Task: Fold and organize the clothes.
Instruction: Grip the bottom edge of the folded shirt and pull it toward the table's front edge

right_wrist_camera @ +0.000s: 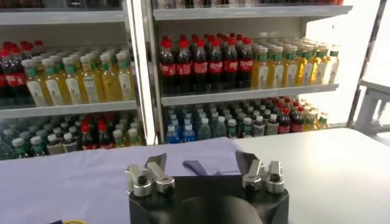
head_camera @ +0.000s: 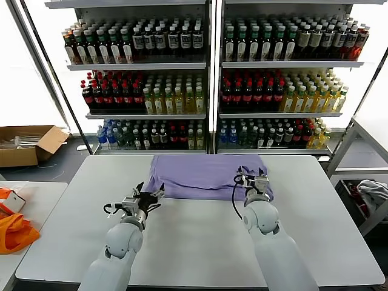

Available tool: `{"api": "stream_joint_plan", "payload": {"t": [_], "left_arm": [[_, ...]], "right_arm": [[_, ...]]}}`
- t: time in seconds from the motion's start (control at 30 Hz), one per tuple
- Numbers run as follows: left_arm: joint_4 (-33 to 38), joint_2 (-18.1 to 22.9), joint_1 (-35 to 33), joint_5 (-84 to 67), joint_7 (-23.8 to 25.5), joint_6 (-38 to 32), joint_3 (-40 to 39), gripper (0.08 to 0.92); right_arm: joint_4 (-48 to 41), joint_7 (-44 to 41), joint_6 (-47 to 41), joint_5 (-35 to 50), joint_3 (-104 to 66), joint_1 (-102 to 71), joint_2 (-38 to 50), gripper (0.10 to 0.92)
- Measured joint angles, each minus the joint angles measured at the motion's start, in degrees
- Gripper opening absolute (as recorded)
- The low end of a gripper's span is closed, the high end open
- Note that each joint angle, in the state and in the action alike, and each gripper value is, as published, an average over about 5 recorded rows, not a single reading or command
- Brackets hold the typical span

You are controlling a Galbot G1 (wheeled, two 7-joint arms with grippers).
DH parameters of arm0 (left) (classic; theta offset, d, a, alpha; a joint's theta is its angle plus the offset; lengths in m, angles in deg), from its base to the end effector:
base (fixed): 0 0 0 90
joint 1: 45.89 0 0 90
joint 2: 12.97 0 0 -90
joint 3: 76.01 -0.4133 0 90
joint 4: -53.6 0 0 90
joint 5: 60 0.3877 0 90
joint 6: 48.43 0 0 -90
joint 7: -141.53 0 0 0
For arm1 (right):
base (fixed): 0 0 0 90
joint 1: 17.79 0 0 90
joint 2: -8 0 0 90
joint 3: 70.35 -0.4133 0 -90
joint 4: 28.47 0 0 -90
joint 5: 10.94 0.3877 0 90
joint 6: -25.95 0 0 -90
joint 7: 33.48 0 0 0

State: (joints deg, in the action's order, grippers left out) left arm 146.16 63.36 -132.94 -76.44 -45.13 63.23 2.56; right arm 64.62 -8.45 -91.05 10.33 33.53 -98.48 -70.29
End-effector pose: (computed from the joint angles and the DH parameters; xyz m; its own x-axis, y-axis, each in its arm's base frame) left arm 0.3999 0.0190 -0.3828 -0.9403 0.0927 0.3274 0.0965 0.9953 -0.0047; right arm 0.4361 0.0113 -0.3370 -0.9348 0.1367 0.3277 0.1417 0.9899 -0.0090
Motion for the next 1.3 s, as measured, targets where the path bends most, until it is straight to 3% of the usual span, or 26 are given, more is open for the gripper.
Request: {"api": "stream_joint_plan", "payload": {"t": [1.1,1.3], "left_arm": [[-1.2,-0.7,0.4,0.4,-0.5,2.3,-1.2,0.819],[-2.3,-0.6,1.0,0.3,-0.5,2.3,-1.3,0.716]], "right_arm": [[3.5,-0.9,-3.3,0.8,-4.5,-7.7,4.1,0.823],[2.8,-0.9,-3.5,0.6,-4.0,-7.4,3.7,0.811]]}}
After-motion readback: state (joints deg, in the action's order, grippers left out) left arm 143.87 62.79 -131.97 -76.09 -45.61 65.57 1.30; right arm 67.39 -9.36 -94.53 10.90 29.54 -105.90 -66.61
